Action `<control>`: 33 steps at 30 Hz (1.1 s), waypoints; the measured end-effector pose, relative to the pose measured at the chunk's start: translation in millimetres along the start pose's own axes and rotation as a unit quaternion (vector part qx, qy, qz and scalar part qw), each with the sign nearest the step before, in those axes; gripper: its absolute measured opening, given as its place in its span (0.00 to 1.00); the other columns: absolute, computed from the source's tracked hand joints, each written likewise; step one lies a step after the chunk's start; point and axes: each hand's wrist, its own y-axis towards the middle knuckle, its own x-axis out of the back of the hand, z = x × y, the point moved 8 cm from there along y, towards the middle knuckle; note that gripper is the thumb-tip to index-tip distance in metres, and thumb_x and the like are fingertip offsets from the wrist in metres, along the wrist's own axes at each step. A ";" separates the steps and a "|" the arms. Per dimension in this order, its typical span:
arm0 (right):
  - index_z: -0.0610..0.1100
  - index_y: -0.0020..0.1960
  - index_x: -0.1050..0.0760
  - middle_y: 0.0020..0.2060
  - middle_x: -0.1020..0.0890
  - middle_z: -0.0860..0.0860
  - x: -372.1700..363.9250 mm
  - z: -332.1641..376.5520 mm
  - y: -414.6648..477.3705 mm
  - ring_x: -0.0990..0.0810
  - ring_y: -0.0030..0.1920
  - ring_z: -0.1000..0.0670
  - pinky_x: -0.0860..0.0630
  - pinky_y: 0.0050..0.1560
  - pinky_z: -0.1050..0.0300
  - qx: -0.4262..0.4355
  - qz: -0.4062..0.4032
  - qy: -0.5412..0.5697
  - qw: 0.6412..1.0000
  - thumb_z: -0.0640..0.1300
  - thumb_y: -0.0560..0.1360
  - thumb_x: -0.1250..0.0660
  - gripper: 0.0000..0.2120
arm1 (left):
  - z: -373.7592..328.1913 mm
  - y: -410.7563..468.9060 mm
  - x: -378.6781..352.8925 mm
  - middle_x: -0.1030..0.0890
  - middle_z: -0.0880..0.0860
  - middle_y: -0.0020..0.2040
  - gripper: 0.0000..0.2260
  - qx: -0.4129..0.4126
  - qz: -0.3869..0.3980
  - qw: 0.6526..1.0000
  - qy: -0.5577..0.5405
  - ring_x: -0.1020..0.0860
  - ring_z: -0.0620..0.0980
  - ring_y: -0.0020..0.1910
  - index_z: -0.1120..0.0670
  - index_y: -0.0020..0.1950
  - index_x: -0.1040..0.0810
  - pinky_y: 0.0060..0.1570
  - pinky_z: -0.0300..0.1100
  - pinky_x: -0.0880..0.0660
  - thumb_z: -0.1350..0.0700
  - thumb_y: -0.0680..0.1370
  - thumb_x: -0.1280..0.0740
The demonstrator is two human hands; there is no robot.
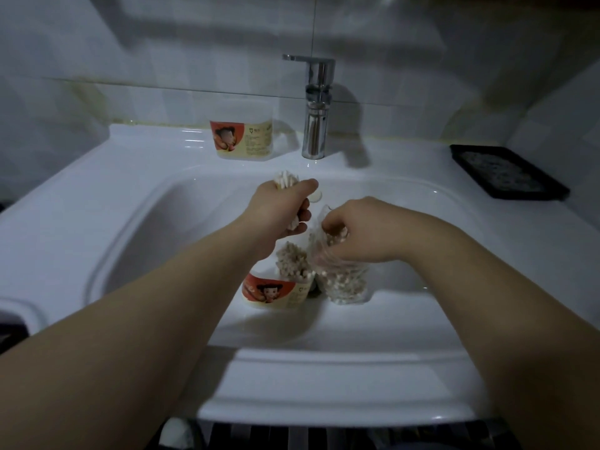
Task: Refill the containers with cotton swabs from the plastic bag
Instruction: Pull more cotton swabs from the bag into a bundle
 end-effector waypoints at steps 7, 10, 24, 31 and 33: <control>0.48 0.49 0.21 0.44 0.18 0.49 -3.1 2.1 8.4 0.20 0.44 0.46 0.21 0.45 0.52 -0.024 -0.024 -0.086 0.996 0.50 0.74 0.35 0.08 | -1.0 -0.3 -5.7 0.23 0.50 0.33 0.08 -0.035 0.010 0.997 0.071 0.23 0.45 0.27 0.56 0.45 0.24 0.33 0.39 0.22 0.53 0.79 0.29; 0.48 0.45 0.21 0.41 0.19 0.50 -3.5 2.1 9.9 0.21 0.41 0.47 0.22 0.41 0.53 -0.027 -0.034 -0.076 0.996 0.50 0.75 0.34 0.07 | -3.3 -2.6 -8.8 0.21 0.49 0.30 0.08 -0.050 0.021 0.995 0.081 0.22 0.45 0.28 0.57 0.45 0.23 0.33 0.39 0.22 0.54 0.79 0.29; 0.45 0.42 0.18 0.34 0.14 0.49 20.2 -20.2 3.6 0.13 0.34 0.52 0.14 0.46 0.50 -0.057 -0.111 0.213 0.969 0.37 0.72 0.26 0.04 | -3.8 -10.0 -11.1 0.13 0.54 0.39 0.07 -0.049 0.033 0.988 0.144 0.13 0.53 0.38 0.57 0.51 0.19 0.35 0.43 0.20 0.54 0.80 0.33; 0.50 0.39 0.18 0.34 0.16 0.54 34.6 -23.4 0.8 0.17 0.35 0.56 0.21 0.39 0.58 -0.034 -0.185 0.182 0.965 0.42 0.71 0.25 0.04 | -1.1 -4.7 -6.1 0.13 0.52 0.41 0.02 -0.040 0.018 0.990 0.136 0.13 0.49 0.39 0.54 0.47 0.19 0.35 0.42 0.20 0.57 0.78 0.31; 0.50 0.39 0.18 0.34 0.16 0.54 36.4 -23.6 0.9 0.17 0.36 0.57 0.21 0.40 0.60 -0.029 -0.196 0.183 0.963 0.42 0.70 0.25 0.04 | -0.7 -2.3 -5.5 0.13 0.54 0.42 0.03 -0.041 0.017 0.988 0.146 0.13 0.49 0.40 0.54 0.43 0.20 0.35 0.42 0.20 0.60 0.76 0.29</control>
